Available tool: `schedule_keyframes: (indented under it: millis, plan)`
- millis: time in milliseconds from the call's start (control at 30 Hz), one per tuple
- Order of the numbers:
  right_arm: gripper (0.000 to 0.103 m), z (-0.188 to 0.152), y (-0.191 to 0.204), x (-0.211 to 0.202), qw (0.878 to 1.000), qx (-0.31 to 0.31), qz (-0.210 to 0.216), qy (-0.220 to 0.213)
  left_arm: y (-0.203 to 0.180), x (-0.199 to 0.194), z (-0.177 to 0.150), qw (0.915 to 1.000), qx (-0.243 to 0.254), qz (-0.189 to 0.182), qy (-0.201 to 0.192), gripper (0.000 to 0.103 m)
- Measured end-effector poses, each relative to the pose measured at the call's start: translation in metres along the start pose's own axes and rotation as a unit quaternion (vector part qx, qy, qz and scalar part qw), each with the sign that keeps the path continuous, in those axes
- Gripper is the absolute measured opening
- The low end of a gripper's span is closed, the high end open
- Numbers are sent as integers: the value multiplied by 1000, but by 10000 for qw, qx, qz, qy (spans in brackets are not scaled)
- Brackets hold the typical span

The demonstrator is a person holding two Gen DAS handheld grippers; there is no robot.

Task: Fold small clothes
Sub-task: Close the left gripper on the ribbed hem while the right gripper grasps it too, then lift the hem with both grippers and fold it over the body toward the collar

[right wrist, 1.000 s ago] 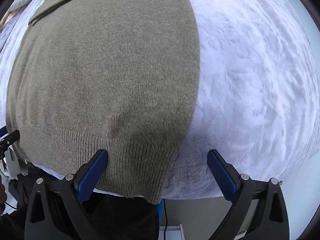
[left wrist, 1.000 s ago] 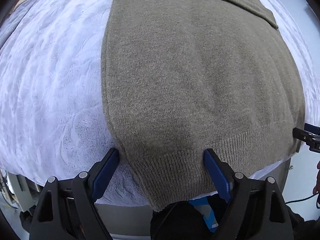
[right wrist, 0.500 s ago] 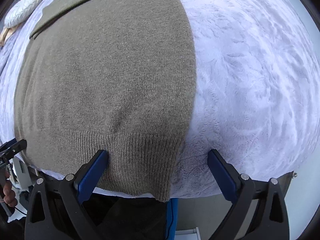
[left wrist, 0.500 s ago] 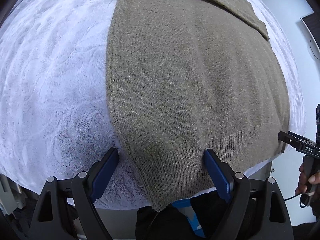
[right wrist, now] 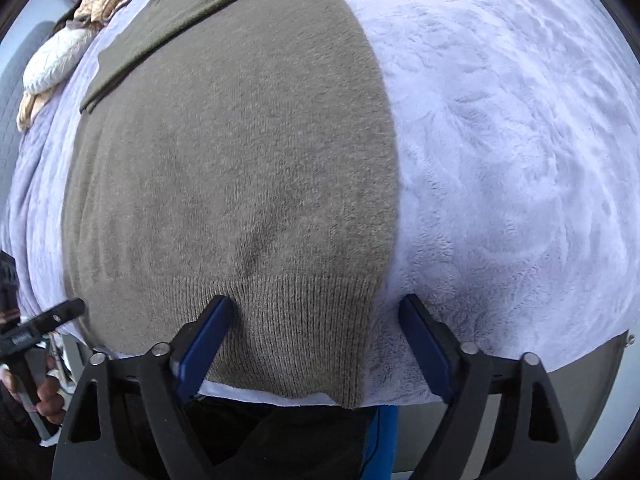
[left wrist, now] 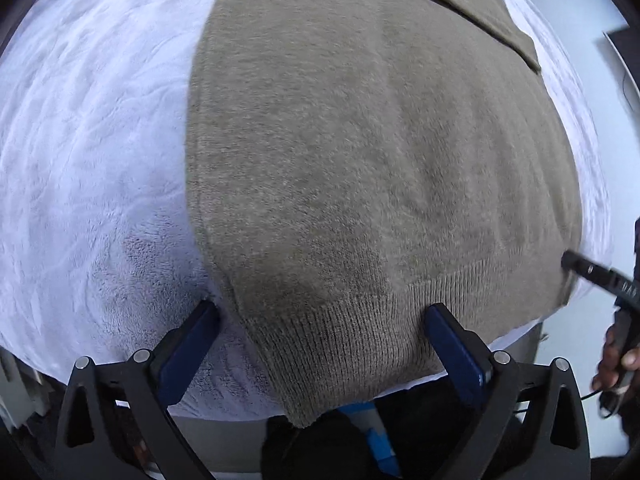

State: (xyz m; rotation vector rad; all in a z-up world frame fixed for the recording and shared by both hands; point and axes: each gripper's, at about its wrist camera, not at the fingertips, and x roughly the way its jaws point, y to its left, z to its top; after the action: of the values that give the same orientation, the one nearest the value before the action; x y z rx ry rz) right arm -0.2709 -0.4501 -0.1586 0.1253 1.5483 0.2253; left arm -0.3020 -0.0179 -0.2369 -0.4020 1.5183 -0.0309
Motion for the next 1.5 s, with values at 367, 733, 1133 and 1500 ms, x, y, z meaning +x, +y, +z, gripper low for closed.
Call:
schedule_keyframes:
  millis: [367, 733, 1133, 1500]
  plan:
    - [59, 2, -41, -25, 9991, -70, 389, 122, 27, -1, 16, 9992, -330, -133, 200, 102]
    - [48, 2, -35, -26, 9952, -197, 932, 233, 40, 2, 25, 9957, -750, -509, 213, 102]
    - [77, -3, -7, -19, 9943, -764, 691, 274, 7, 9, 29, 9976, -613, -45, 320, 80]
    - [37, 3, -4, -27, 9927, -978, 478, 528, -13, -6, 49, 9991, -57, 269, 327, 13]
